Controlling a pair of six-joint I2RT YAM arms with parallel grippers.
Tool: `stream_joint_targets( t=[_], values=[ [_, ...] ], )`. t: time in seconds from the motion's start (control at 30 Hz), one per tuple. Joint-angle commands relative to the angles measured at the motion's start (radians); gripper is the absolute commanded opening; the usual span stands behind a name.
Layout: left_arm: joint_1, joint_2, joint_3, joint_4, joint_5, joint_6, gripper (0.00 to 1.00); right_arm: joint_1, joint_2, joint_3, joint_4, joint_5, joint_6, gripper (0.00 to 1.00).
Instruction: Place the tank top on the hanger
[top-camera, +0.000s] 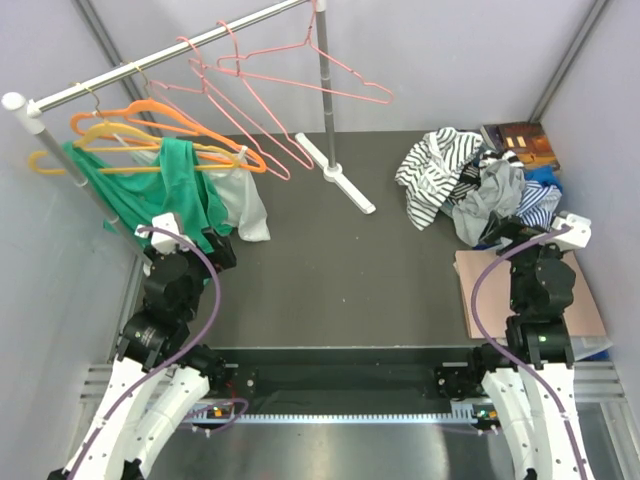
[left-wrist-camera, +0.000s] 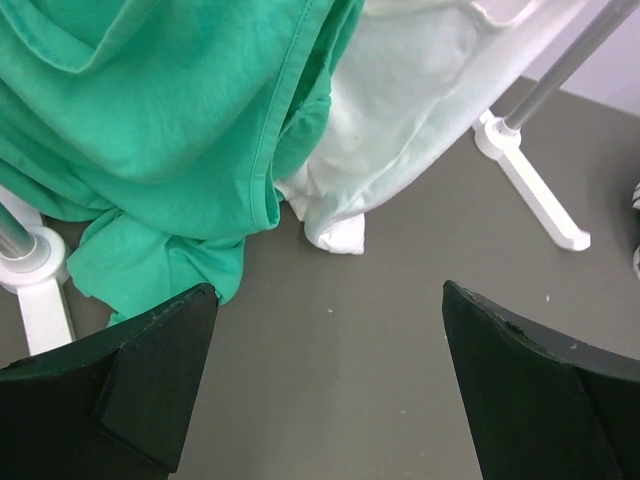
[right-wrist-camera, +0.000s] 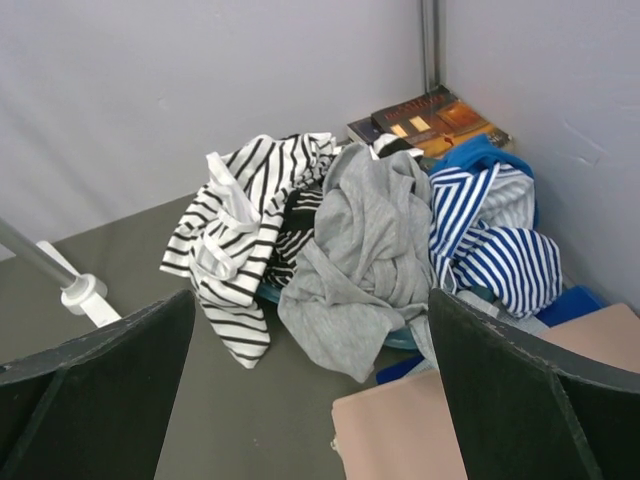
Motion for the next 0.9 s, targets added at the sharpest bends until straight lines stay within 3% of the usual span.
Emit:
stream_joint_targets(
  t=[0.0, 0.23, 0.43, 0.67, 0.87],
  values=[
    [-0.001, -0.043, 0.018, -0.03, 0.072, 0.093, 0.99, 0.005, 0.029, 0.123, -0.093, 0.033, 0.006, 1.0],
    [-0.001, -0.094, -0.053, 0.008, 0.138, 0.149, 0.99, 0.006, 0.227, 0.337, -0.279, -0.016, -0.032, 1.0],
    [-0.002, -0.061, -0.056, 0.013, 0.155, 0.147, 0.99, 0.005, 0.572, 0.636, -0.529, 0.049, -0.046, 1.0],
    [-0.002, -0.051, -0.054, 0.014, 0.183, 0.141, 0.99, -0.061, 0.866, 0.694, -0.44, -0.007, -0.022, 1.0],
    [-0.002, -0.06, -0.062, 0.013, 0.155, 0.146, 0.99, -0.096, 0.998, 0.707, -0.37, 0.005, 0.011, 1.0]
  ],
)
